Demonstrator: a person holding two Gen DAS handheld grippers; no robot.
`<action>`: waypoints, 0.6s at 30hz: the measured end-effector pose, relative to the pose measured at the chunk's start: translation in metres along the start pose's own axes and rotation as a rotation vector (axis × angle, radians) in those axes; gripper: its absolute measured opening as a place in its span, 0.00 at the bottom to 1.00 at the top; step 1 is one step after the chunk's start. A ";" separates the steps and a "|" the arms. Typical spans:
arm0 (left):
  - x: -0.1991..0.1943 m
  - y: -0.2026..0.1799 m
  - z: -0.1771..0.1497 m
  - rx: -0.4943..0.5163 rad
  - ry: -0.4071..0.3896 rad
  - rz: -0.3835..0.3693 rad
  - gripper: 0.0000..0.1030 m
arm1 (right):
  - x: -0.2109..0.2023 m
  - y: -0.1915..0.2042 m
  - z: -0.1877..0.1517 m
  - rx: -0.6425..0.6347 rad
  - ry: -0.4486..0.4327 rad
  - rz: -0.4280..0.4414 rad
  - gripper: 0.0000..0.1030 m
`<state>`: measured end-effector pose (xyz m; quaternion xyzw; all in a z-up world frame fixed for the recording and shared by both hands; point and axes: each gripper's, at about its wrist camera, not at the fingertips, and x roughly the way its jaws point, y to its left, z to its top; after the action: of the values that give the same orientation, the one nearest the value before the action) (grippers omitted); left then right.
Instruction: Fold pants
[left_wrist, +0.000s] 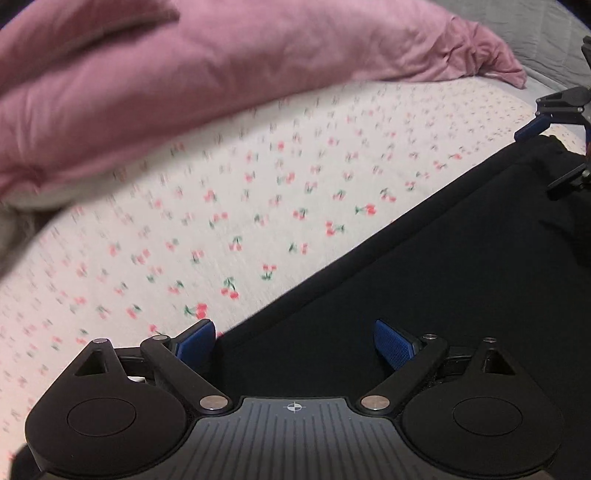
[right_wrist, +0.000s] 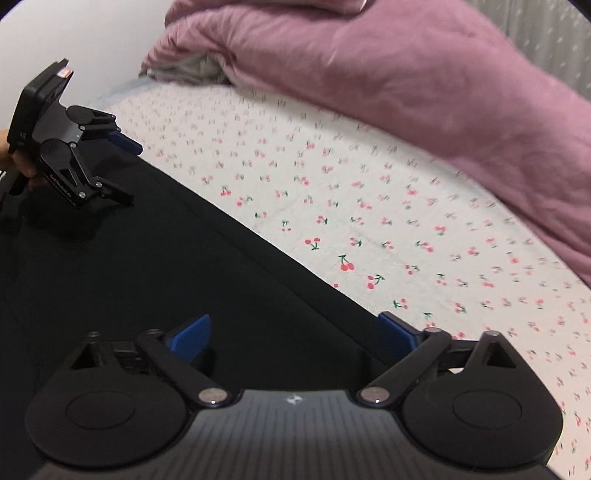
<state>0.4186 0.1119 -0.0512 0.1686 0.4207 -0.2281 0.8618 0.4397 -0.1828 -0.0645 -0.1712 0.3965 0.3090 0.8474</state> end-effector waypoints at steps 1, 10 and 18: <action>0.003 0.003 0.000 -0.007 0.006 -0.008 0.92 | 0.006 -0.002 0.004 -0.008 0.011 0.000 0.82; 0.017 0.018 0.000 -0.063 0.026 -0.071 0.89 | 0.051 -0.024 0.017 -0.045 0.068 -0.004 0.65; 0.012 0.016 0.006 -0.050 -0.003 -0.077 0.36 | 0.048 -0.013 0.023 -0.065 0.076 0.058 0.20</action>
<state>0.4370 0.1192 -0.0558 0.1301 0.4311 -0.2507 0.8570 0.4855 -0.1617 -0.0871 -0.1985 0.4228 0.3396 0.8164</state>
